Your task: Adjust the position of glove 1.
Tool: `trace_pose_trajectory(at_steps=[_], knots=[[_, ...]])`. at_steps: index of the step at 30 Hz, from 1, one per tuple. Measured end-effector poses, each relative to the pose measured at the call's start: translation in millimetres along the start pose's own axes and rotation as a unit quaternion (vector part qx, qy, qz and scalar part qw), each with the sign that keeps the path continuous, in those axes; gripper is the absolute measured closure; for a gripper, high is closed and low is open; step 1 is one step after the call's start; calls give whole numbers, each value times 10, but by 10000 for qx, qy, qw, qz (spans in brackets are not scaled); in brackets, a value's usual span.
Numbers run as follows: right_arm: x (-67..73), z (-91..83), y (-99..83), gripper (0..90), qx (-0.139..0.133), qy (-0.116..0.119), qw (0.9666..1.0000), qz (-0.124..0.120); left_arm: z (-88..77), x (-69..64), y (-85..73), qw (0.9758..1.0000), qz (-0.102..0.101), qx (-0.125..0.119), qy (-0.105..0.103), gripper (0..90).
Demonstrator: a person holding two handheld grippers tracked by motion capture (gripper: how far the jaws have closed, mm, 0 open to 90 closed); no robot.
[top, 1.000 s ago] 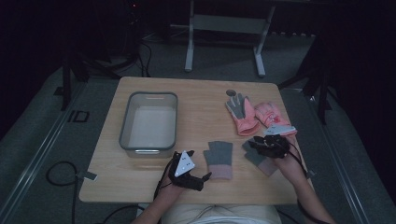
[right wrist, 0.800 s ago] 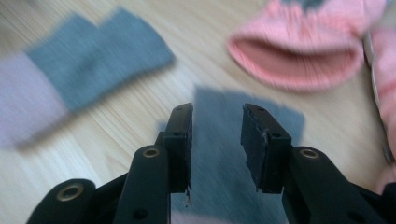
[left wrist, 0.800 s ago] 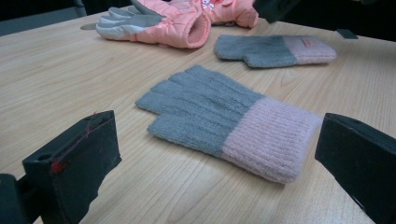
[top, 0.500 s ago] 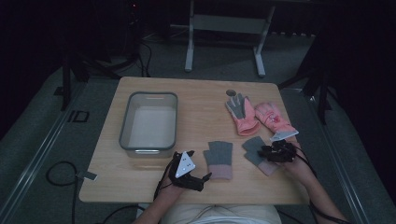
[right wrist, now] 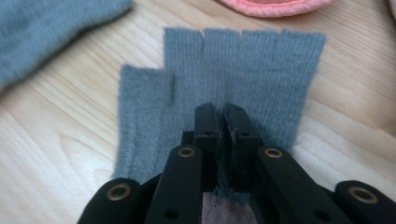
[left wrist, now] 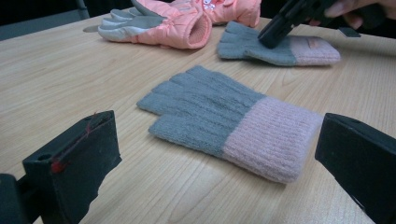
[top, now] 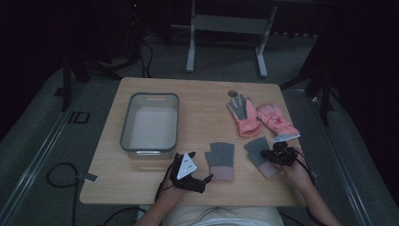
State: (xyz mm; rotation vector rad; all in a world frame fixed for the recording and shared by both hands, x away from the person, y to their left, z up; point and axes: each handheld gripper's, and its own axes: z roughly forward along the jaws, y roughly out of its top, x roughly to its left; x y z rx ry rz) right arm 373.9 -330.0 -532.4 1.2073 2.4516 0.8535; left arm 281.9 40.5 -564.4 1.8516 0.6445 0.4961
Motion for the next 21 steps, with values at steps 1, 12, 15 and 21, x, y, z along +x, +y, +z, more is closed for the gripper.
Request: trace_pose_trajectory(at_steps=[1,12,15,21], knots=[[21,-51,16,852,-76,-16,9999,82,0,0,0,10000,-1,1,1,0],[354,-737,221,853,-884,-634,9874,1152,1,1,0,10000,-6,-1,0,0],[461,-813,213,853,-963,-697,9830,1398,1,0,0,10000,-4,-7,-2,0],[569,-723,84,853,-867,-886,9773,1720,-2,-3,-1,10000,15,-2,1,0]])
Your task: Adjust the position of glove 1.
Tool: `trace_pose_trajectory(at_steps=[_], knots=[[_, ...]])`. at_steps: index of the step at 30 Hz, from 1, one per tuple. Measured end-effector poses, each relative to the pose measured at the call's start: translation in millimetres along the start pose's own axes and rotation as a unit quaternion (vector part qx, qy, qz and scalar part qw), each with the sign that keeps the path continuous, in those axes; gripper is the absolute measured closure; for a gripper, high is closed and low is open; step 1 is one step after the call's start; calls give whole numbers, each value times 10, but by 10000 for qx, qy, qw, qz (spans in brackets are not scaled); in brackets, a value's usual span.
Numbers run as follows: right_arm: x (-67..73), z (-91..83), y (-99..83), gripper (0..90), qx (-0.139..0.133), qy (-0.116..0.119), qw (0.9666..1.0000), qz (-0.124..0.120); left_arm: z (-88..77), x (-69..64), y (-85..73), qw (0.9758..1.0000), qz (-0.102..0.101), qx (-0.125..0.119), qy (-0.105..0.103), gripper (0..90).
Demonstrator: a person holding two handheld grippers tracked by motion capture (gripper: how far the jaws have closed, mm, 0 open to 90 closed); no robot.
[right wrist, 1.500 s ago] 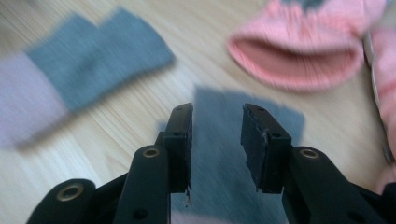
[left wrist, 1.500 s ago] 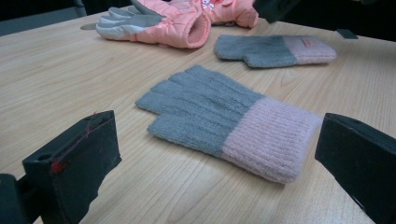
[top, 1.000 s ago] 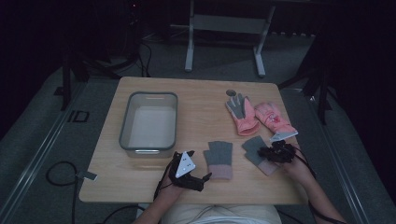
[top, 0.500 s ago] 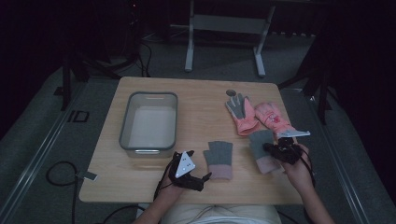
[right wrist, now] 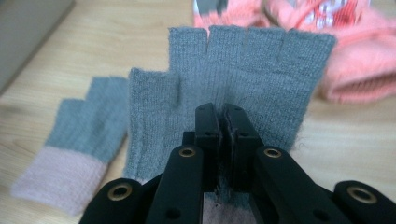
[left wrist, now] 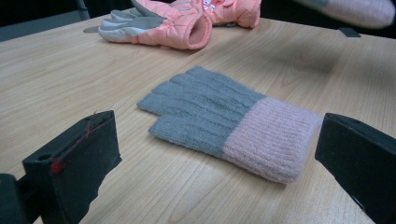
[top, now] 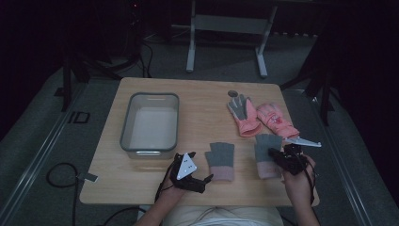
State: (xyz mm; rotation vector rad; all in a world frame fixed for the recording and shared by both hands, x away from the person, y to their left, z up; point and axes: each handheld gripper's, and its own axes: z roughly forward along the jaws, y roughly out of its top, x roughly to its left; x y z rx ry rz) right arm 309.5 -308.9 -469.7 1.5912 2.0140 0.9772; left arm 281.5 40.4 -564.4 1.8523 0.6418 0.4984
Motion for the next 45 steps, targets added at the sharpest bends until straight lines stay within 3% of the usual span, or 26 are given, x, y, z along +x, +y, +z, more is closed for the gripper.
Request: trace_pose_trajectory(at_steps=[5,13,17,22,27,28,30,31,32,33,35,38,41,43,45], knots=[[-15,158,-147,853,162,-150,9997,86,0,1,1,10000,12,11,-9,0],[-36,502,-282,851,482,-178,9986,103,4,-1,2,10000,13,29,-16,0],[-78,615,-342,803,597,-230,9977,208,4,0,3,10000,28,40,-19,0],[-87,648,-380,770,534,-258,9982,131,4,-3,3,10000,54,39,-20,0],[-109,599,-352,714,482,-136,9985,206,5,-2,3,10000,27,34,-26,0],[-119,575,-334,701,429,-60,9989,162,6,-2,3,10000,27,32,-28,0],[-137,534,-271,669,441,156,9986,-226,5,-1,3,10000,35,38,-28,0],[-146,521,-246,662,478,204,9979,-396,5,-2,2,10000,17,25,-32,0],[-171,497,-211,646,473,426,9958,-661,5,-2,2,10000,11,20,-31,0],[-191,486,-189,649,501,551,9942,-780,5,0,1,10000,9,16,-35,0],[-243,467,-131,640,624,707,9884,-1194,4,2,2,10000,7,14,-32,0],[-319,445,-79,637,797,1056,9743,-1821,4,0,1,10000,10,12,-28,0],[-371,453,-70,623,947,1093,9691,-2000,4,1,1,10000,2,9,-15,0],[-382,468,-92,600,955,1088,9685,-2026,4,3,1,10000,-8,9,-1,0],[-388,502,-140,584,958,1113,9719,-1841,6,2,2,10000,-17,17,16,0]])
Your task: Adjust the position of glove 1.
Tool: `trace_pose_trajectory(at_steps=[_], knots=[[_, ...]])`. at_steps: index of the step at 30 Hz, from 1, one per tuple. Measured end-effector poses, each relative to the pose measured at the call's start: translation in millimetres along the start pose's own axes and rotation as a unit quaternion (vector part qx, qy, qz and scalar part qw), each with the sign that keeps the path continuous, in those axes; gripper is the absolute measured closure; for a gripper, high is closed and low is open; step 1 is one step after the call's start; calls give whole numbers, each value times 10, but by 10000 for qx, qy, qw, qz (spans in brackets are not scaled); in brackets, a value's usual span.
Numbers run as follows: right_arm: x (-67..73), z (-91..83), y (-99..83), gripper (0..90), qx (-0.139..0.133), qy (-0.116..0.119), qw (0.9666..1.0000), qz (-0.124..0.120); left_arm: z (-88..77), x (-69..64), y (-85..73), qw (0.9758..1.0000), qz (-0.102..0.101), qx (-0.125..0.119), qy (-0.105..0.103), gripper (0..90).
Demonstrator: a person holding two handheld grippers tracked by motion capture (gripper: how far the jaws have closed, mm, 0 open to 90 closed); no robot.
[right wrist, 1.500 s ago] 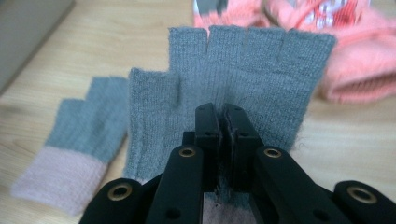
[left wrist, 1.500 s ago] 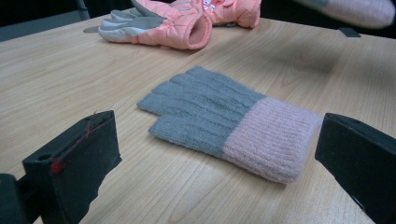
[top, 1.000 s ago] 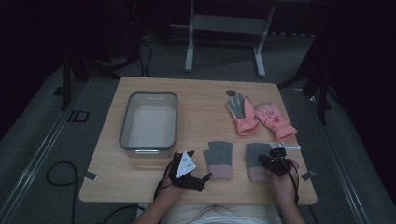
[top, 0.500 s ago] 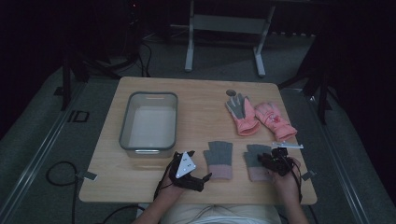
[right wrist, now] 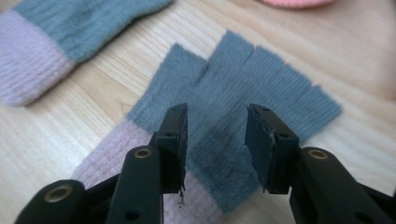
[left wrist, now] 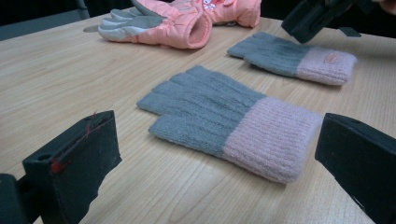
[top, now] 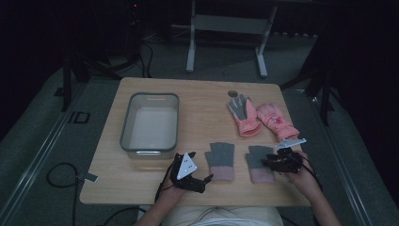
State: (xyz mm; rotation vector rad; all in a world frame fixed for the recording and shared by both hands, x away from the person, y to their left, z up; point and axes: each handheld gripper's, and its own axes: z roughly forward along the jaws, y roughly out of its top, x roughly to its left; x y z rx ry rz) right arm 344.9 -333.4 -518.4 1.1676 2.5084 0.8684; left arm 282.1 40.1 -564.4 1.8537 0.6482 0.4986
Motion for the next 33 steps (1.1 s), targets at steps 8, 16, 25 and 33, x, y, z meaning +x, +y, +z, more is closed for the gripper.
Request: trace_pose_trajectory(at_steps=[8,16,25,33], knots=[[41,141,-90,592,91,-84,9999,37,-4,-4,-2,10000,20,-13,-1,0],[98,162,-160,800,-130,-351,9991,211,2,-5,2,10000,24,33,3,0],[141,-43,-47,853,-421,-429,9966,555,-4,5,-1,10000,-8,-11,-29,0],[258,-497,422,853,-939,-336,9940,444,-13,18,-5,10000,-43,-50,-58,0]])
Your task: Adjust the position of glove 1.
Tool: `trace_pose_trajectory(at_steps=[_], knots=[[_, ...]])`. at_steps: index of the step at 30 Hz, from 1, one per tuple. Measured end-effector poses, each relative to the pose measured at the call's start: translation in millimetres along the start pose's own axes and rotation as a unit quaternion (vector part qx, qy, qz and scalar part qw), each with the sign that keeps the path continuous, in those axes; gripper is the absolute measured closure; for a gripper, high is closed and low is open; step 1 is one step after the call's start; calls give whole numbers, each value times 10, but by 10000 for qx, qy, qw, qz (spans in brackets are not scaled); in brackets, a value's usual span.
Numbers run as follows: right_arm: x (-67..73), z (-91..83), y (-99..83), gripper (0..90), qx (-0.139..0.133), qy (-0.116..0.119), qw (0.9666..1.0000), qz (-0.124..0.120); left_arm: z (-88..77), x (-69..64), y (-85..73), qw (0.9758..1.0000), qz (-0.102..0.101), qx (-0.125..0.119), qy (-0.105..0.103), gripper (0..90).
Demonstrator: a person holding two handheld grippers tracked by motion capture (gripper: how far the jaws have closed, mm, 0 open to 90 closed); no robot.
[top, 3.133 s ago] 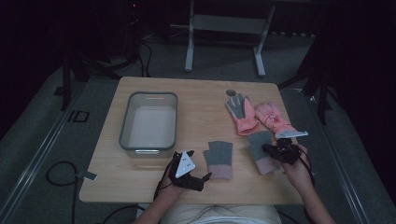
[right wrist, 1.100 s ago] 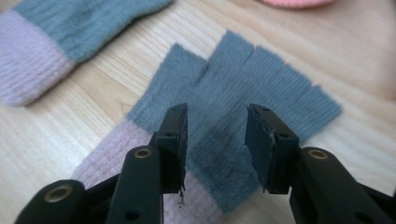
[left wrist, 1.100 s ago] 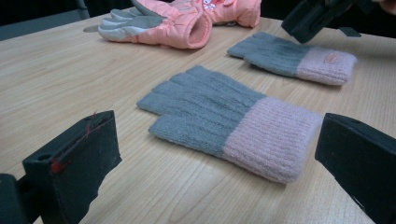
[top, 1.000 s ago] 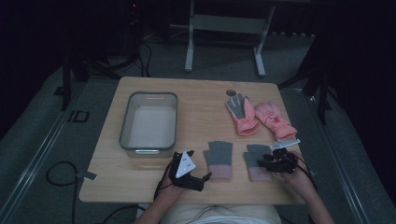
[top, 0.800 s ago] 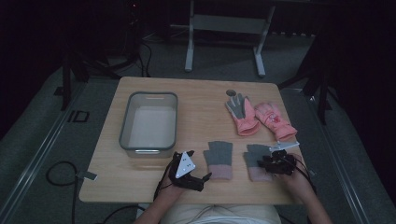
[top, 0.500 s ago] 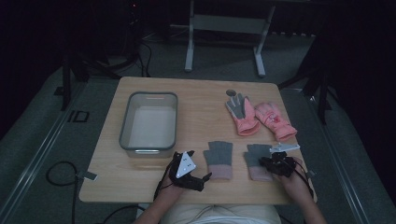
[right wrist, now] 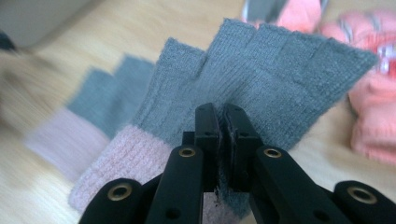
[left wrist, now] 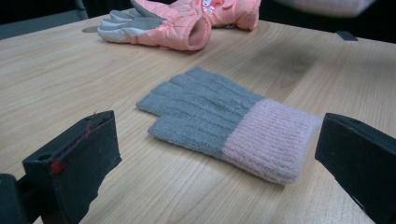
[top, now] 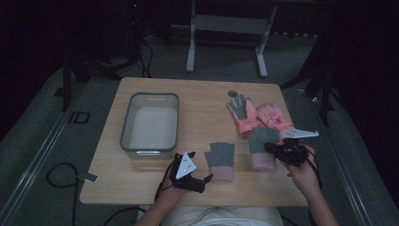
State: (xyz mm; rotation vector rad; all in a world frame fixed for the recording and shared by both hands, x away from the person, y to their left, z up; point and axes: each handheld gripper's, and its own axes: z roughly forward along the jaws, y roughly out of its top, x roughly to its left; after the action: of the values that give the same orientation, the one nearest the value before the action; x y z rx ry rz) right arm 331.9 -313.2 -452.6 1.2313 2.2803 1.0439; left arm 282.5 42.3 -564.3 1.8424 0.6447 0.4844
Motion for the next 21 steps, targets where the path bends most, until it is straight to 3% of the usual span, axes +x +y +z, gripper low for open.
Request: trace_pose_trajectory(at_steps=[5,6,10,14,17,18,21], knots=[[191,-99,255,853,-235,162,9994,-199,0,4,-1,10000,-16,-12,-26,0],[222,-101,296,853,-268,275,9991,-177,0,1,0,10000,-8,-11,-35,0],[370,-33,398,853,-296,365,9987,-199,5,-6,1,10000,-5,-11,-43,0],[572,166,415,853,-228,593,9979,-158,0,8,0,10000,-44,-23,-72,0],[690,327,387,853,-99,633,9977,-236,0,-1,0,10000,-1,-21,-77,0],[721,393,367,853,-72,740,9970,-228,0,-5,-1,10000,4,-33,-86,0],[757,522,312,853,86,755,9968,-260,0,-15,0,10000,43,-24,-86,0]])
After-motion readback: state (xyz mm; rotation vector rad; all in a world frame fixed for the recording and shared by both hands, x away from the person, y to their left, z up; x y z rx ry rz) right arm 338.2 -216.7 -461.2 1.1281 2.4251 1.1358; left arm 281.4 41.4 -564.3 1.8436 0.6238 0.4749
